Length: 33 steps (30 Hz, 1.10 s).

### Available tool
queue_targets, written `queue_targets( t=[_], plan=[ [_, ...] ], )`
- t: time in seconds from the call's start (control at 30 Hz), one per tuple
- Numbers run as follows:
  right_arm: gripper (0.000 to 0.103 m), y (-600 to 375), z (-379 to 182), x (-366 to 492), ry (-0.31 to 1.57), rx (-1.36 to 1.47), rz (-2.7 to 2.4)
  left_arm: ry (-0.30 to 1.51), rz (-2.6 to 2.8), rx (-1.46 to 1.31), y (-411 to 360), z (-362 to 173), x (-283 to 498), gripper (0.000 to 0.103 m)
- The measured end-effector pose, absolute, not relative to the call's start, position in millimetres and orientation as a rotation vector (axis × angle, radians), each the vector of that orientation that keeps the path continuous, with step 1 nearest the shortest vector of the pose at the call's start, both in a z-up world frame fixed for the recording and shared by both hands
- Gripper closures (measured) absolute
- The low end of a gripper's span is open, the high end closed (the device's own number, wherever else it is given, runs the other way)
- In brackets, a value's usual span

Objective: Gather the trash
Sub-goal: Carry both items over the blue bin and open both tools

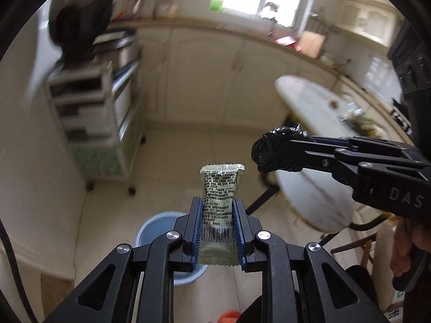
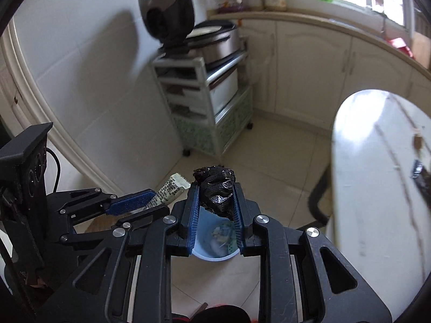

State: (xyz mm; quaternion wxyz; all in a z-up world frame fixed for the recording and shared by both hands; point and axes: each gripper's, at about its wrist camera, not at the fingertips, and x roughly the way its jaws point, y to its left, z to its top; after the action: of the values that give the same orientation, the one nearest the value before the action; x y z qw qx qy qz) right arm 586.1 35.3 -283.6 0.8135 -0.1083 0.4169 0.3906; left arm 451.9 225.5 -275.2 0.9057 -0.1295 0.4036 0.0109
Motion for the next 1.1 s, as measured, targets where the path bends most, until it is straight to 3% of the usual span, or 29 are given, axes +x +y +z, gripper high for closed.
queue_targets(
  t=[0.43, 0.5, 0.57, 0.8, 0.87, 0.93, 1.1],
  plan=[
    [0.081, 104, -417, 626, 1.114, -0.352, 0.806, 1.058, 0.084, -0.399, 249, -368, 505, 0.079],
    [0.081, 108, -430, 633, 1.144, -0.344, 0.811, 1.074, 0.115, -0.412, 256, -371, 510, 0.072],
    [0.081, 111, -441, 638, 1.172, -0.337, 0.821, 1.086, 0.153, -0.408, 257, -370, 515, 0.056],
    [0.076, 127, -455, 643, 1.181, -0.327, 0.857, 1.054, 0.254, -0.403, 257, -357, 504, 0.048],
    [0.066, 128, -453, 642, 1.181, -0.322, 0.852, 1.041, 0.266, -0.398, 254, -348, 494, 0.048],
    [0.047, 127, -448, 639, 1.172, -0.308, 0.847, 1.021, 0.277, -0.398, 248, -338, 486, 0.047],
    [0.043, 118, -414, 629, 1.097, -0.283, 0.837, 0.953, 0.29, -0.382, 242, -309, 461, 0.047]
  ],
)
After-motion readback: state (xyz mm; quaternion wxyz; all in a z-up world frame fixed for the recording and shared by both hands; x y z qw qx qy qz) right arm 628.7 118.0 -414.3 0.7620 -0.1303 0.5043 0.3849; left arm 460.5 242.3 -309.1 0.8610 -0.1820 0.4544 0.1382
